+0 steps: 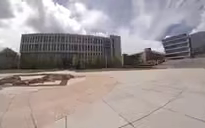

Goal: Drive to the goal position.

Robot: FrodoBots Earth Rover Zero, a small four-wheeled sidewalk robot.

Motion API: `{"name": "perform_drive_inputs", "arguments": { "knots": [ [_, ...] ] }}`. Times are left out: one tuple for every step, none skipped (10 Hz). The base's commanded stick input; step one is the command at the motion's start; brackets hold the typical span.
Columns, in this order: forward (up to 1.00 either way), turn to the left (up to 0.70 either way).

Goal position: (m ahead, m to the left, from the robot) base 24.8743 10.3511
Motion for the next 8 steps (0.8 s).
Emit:
{"name": "perform_drive_inputs", "arguments": {
  "knots": [
    [0.70, 0.00],
    [0.70, 0.00],
    [0.70, 0.00],
    [0.70, 0.01],
    [0.70, 0.00],
    [0.70, 0.00],
    [0.70, 0.02],
    [0.70, 0.04]
  ]
}}
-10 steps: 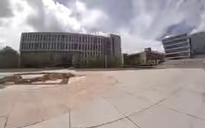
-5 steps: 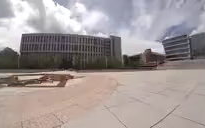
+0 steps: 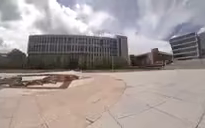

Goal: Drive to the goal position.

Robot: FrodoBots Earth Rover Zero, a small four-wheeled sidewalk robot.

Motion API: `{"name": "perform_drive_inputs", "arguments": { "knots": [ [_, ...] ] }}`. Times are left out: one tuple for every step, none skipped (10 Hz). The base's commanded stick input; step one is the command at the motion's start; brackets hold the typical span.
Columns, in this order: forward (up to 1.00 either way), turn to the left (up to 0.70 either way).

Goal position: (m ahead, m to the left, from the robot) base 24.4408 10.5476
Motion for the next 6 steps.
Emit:
{"name": "perform_drive_inputs", "arguments": {
  "knots": [
    [0.70, 0.04],
    [0.70, 0.01],
    [0.70, 0.00],
    [0.70, 0.00],
    [0.70, 0.00],
    [0.70, 0.00]
  ]
}}
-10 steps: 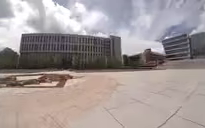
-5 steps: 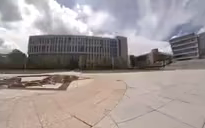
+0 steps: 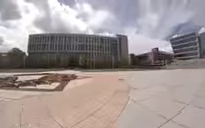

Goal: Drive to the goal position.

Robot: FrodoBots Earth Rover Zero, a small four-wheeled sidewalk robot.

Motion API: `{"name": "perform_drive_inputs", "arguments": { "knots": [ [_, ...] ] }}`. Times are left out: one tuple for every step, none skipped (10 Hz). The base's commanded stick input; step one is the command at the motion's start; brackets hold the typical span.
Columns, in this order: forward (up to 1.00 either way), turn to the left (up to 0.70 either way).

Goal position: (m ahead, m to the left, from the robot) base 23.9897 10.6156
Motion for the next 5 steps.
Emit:
{"name": "perform_drive_inputs", "arguments": {
  "knots": [
    [0.70, 0.00],
    [0.70, 0.00],
    [0.70, 0.00],
    [0.70, 0.00],
    [0.70, 0.00]
  ]
}}
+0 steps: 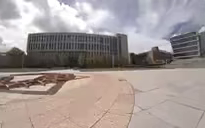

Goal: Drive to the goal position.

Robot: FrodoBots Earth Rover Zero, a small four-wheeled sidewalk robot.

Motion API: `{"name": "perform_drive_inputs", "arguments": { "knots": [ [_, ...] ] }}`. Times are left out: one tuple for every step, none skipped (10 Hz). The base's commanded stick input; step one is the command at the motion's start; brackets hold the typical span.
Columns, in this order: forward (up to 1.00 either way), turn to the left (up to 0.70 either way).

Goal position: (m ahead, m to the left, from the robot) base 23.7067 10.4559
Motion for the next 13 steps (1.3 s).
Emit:
{"name": "perform_drive_inputs", "arguments": {
  "knots": [
    [0.70, 0.00],
    [0.70, 0.00],
    [0.70, 0.00],
    [0.70, 0.00],
    [0.70, 0.00],
    [0.70, 0.00],
    [0.70, 0.00],
    [0.70, 0.00],
    [0.70, 0.00],
    [0.70, 0.00],
    [0.70, 0.00],
    [0.70, 0.00],
    [0.70, 0.00]
  ]
}}
